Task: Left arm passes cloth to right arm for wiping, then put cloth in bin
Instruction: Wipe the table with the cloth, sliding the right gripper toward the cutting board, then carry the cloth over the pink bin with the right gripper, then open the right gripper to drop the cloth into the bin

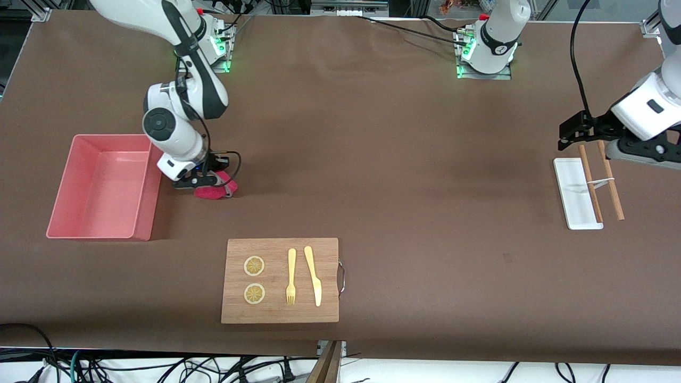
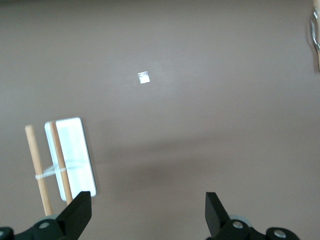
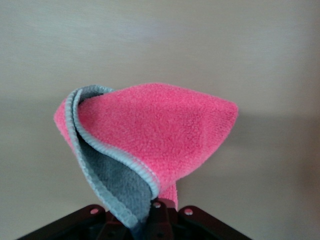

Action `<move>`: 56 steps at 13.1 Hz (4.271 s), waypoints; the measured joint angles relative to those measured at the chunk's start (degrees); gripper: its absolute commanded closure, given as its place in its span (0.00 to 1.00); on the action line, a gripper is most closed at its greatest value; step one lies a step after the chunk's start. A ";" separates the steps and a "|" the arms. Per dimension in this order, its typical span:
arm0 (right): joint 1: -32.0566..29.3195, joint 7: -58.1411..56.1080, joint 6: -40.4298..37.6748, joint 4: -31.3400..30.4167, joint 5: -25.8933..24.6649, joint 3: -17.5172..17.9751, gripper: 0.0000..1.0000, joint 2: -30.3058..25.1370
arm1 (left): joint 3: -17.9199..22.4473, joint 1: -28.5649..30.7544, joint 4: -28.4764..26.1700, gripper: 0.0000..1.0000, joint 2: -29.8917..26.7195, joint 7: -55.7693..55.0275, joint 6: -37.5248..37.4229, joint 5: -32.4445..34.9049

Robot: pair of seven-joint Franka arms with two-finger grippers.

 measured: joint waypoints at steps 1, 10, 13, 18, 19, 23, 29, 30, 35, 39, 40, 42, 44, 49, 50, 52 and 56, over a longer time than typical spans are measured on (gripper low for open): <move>0.05 4.08 0.00 0.57 0.04 2.23 1.00 0.03 | 0.08 0.85 -0.16 0.00 -0.60 -3.11 0.00 0.00; 10.32 40.28 -2.04 17.49 0.15 10.53 1.00 9.44 | -3.12 6.14 -3.98 0.00 -1.32 -5.58 0.21 -0.01; 11.10 42.69 -6.35 22.91 1.11 10.35 1.00 11.02 | -3.87 6.24 -3.98 0.00 -1.32 -5.64 0.24 -0.01; 7.36 36.28 -9.40 22.74 1.24 8.73 1.00 11.19 | -4.78 6.24 -3.97 0.00 -1.33 -5.74 0.17 -0.01; 5.75 33.17 -10.73 22.50 1.24 8.09 1.00 11.19 | -4.79 6.24 -3.97 0.00 -1.33 -5.74 0.16 -0.01; -1.82 18.74 -12.41 20.80 1.60 6.59 1.00 11.12 | -5.16 6.24 -3.97 0.00 -1.33 -5.75 0.15 -0.01; -12.54 -4.13 -12.43 16.13 1.64 4.86 1.00 8.40 | -5.33 6.24 -3.97 0.00 -1.33 -5.75 0.14 -0.01; -14.23 -8.98 -12.54 15.94 1.64 3.78 1.00 8.01 | -5.33 6.24 -3.97 0.00 -1.33 -5.75 0.14 -0.01; -16.82 -24.34 -16.85 16.25 1.66 -2.56 1.00 5.95 | -5.33 6.24 -3.97 0.00 -1.33 -5.75 0.12 -0.01; -16.77 -25.10 -31.11 21.37 1.60 -4.93 1.00 0.86 | -5.33 6.24 -3.96 0.00 -1.33 -5.75 0.12 -0.01; -16.76 -25.92 -34.17 22.64 1.56 -5.81 1.00 -0.62 | -5.33 6.24 -3.96 0.00 -1.33 -5.75 0.12 -0.01; -16.75 -28.50 -39.07 25.14 0.13 -7.74 1.00 -2.71 | -5.33 6.24 -3.96 0.00 -1.33 -5.75 0.12 -0.01; -16.76 -32.03 -41.04 26.54 -2.42 -10.13 1.00 -3.52 | -5.33 6.24 -3.96 0.00 -1.33 -5.75 0.12 -0.01; -16.82 -38.35 -36.09 22.11 -3.75 -14.99 1.00 -3.40 | -5.33 6.24 -3.95 0.00 -1.33 -5.75 0.12 -0.01; -16.83 -39.22 -33.42 20.02 -3.75 -15.51 1.00 -3.41 | -5.33 6.24 -3.95 0.00 -1.33 -5.75 0.12 -0.01; -16.82 -39.73 -31.34 18.22 -3.76 -15.88 0.02 -3.47 | -5.33 6.24 -3.95 0.00 -1.33 -5.75 0.12 -0.01; -16.51 -37.69 -33.29 19.61 -3.72 -15.75 0.00 -4.51 | -5.33 6.24 -3.96 0.00 -1.33 -5.75 0.12 -0.01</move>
